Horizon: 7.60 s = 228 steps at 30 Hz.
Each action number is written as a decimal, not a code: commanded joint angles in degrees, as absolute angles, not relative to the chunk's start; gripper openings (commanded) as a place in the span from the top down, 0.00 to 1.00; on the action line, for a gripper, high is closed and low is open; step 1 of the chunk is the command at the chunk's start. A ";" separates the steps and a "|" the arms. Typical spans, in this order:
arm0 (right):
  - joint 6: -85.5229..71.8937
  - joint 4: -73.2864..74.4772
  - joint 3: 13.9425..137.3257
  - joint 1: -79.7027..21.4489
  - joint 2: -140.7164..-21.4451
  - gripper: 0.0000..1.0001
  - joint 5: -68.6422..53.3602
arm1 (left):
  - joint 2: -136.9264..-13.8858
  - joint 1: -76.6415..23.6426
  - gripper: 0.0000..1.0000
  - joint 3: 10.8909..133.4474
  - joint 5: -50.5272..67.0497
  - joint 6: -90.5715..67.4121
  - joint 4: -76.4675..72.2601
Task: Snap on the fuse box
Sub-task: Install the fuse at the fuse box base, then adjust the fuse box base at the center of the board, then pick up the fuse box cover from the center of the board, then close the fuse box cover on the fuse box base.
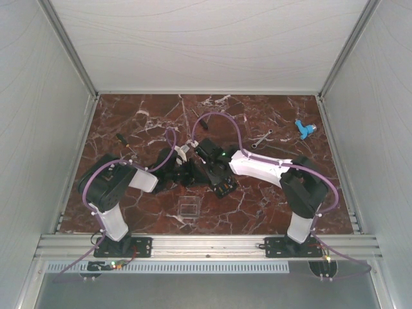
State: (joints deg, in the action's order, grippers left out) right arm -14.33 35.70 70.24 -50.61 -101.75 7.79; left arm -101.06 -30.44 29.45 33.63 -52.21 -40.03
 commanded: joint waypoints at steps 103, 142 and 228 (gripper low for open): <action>-16.66 31.19 65.05 -49.44 -90.35 0.78 8.40 | -86.87 -30.67 0.57 30.91 24.51 -44.71 -26.95; -35.53 -6.50 44.55 -32.95 -92.97 0.33 -27.03 | -56.05 -24.69 0.35 7.12 29.65 -50.76 -18.18; -34.55 -18.02 29.09 -23.73 -79.38 0.26 -34.90 | -99.19 -21.76 1.00 46.26 50.72 -36.83 -20.88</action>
State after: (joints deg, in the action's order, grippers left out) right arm -35.03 -15.79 28.88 -23.99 -79.46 -34.20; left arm -102.15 -22.28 45.63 48.53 -34.85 -17.06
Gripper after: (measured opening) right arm 0.734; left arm 0.090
